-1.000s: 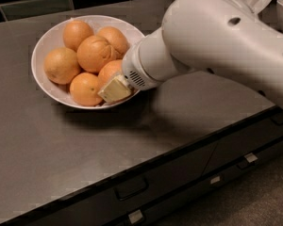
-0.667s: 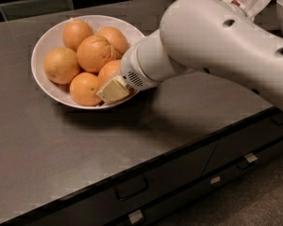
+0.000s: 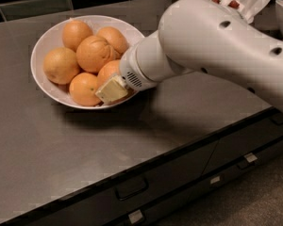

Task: Pick orange from white bowl

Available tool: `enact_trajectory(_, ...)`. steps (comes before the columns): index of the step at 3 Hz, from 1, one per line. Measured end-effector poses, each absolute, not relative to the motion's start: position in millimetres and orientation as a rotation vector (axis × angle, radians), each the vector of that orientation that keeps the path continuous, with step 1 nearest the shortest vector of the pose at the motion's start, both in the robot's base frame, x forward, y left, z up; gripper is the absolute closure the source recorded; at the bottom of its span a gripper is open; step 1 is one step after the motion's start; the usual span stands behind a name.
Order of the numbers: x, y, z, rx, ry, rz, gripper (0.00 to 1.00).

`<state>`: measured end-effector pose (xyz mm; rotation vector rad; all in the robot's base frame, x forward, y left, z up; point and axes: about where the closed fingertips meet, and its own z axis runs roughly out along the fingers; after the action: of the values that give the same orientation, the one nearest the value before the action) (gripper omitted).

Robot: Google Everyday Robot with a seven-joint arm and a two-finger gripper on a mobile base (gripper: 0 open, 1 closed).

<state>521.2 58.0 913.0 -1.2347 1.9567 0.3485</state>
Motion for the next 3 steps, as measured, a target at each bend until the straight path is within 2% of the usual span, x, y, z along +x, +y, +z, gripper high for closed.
enact_trajectory(2, 515.4, 57.6, 925.2, -1.219, 1.911, 0.371, 0.99)
enact_trajectory(3, 503.9, 55.8, 952.7, -1.204, 1.833, 0.358, 1.00)
